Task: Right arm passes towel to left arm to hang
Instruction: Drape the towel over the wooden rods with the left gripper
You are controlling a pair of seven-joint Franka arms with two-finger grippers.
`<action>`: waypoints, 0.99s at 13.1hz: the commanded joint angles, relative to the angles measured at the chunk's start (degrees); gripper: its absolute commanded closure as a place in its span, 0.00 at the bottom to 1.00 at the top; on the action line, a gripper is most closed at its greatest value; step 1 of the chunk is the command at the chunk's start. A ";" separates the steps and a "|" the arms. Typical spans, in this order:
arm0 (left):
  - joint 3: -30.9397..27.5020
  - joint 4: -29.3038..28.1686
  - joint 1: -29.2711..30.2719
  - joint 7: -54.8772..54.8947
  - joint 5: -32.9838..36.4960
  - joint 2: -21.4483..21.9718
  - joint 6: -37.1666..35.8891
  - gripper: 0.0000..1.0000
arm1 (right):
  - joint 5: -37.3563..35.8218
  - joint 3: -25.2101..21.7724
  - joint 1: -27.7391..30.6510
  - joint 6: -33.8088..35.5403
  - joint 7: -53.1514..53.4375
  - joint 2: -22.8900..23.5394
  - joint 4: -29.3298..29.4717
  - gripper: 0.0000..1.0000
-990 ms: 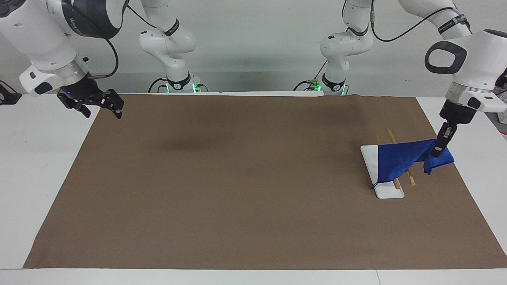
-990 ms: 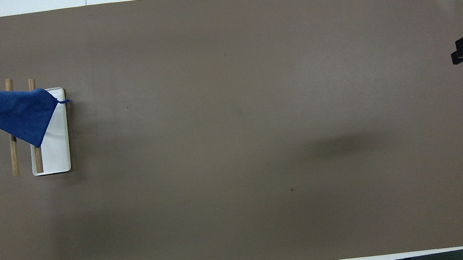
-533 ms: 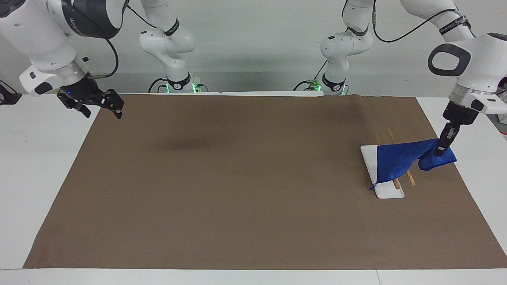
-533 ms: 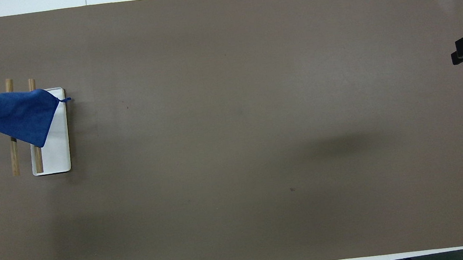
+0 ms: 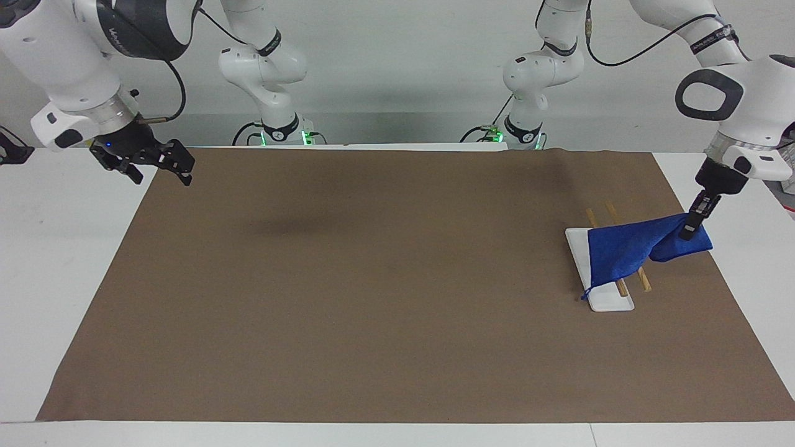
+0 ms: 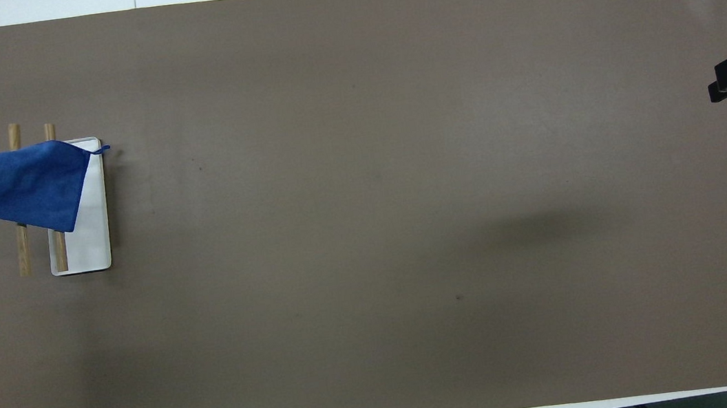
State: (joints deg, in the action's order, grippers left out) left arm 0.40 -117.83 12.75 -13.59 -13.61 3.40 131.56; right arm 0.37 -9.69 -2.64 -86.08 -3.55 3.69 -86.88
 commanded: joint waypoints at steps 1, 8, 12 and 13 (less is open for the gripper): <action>0.21 -3.89 0.00 1.73 -1.07 3.10 -0.78 0.98 | -0.54 -0.24 0.01 1.09 -1.28 0.53 1.19 0.00; 0.21 -7.50 0.26 2.87 4.02 6.97 -8.50 0.96 | -0.54 -0.24 0.01 1.17 -1.28 0.53 1.10 0.00; 0.21 -9.25 0.52 4.80 5.08 8.02 -8.87 0.89 | -0.54 -0.33 0.01 1.44 -1.28 0.53 1.19 0.00; 0.21 -9.26 0.79 4.80 5.17 8.03 -8.87 0.74 | -0.54 -0.24 0.01 1.35 -1.28 0.53 1.10 0.00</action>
State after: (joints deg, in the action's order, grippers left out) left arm 0.59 -124.97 12.80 -10.08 -9.31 9.29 122.93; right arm 0.37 -9.74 -2.64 -85.73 -3.55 3.69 -86.88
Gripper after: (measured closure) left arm 0.899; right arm 0.000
